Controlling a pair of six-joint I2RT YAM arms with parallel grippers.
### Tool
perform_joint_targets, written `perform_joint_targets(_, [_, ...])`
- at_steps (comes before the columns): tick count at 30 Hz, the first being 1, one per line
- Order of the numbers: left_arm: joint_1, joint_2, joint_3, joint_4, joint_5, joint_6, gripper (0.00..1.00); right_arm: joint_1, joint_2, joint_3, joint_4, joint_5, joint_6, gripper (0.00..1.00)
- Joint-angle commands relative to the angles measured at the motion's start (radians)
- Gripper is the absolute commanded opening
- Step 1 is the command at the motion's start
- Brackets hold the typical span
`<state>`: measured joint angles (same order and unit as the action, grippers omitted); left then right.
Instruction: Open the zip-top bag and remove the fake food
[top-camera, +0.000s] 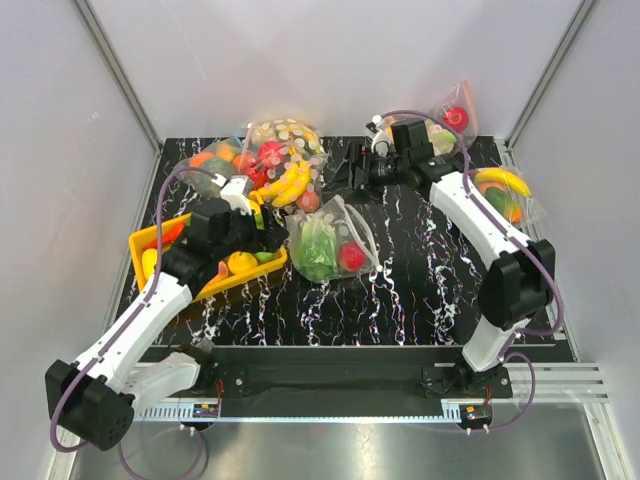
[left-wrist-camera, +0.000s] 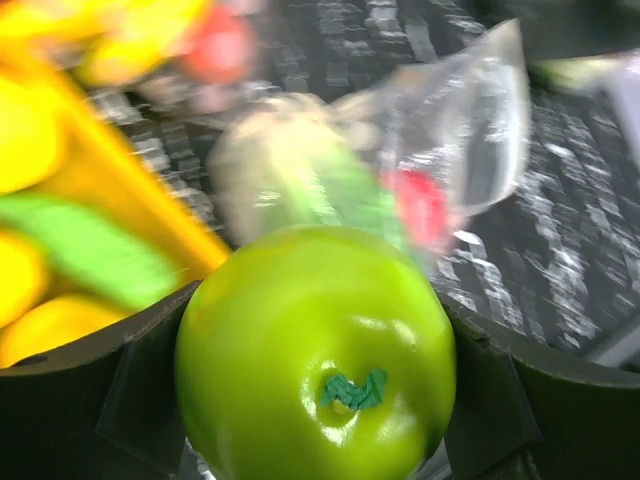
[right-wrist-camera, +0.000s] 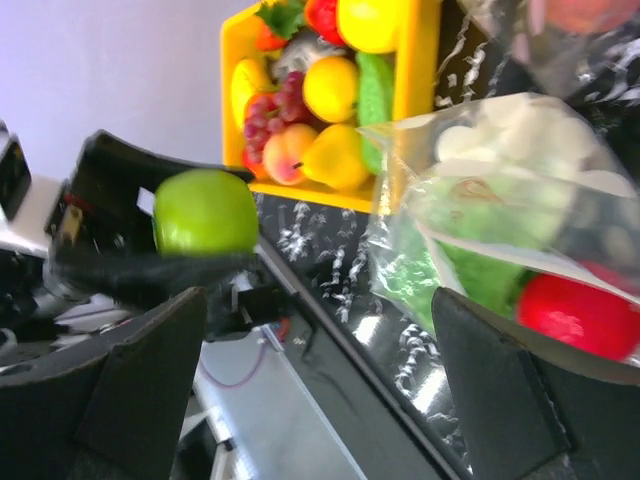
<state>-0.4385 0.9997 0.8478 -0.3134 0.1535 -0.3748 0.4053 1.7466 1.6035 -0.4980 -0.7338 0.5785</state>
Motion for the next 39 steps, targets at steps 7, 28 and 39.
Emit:
perform_joint_targets(7, [0.159, 0.112, 0.099, -0.122, -0.298, -0.03, 0.01, -0.01, -0.222, -0.037, -0.168, 0.215, -0.189, 1.0])
perform_joint_targets(28, [0.267, 0.293, 0.073, -0.133, -0.422, -0.108, 0.62, -0.065, -0.349, -0.178, -0.145, 0.312, -0.166, 1.0])
perform_joint_targets(39, [0.267, 0.301, 0.074, -0.138, -0.436, -0.128, 0.99, -0.077, -0.381, -0.201, -0.189, 0.324, -0.195, 1.0])
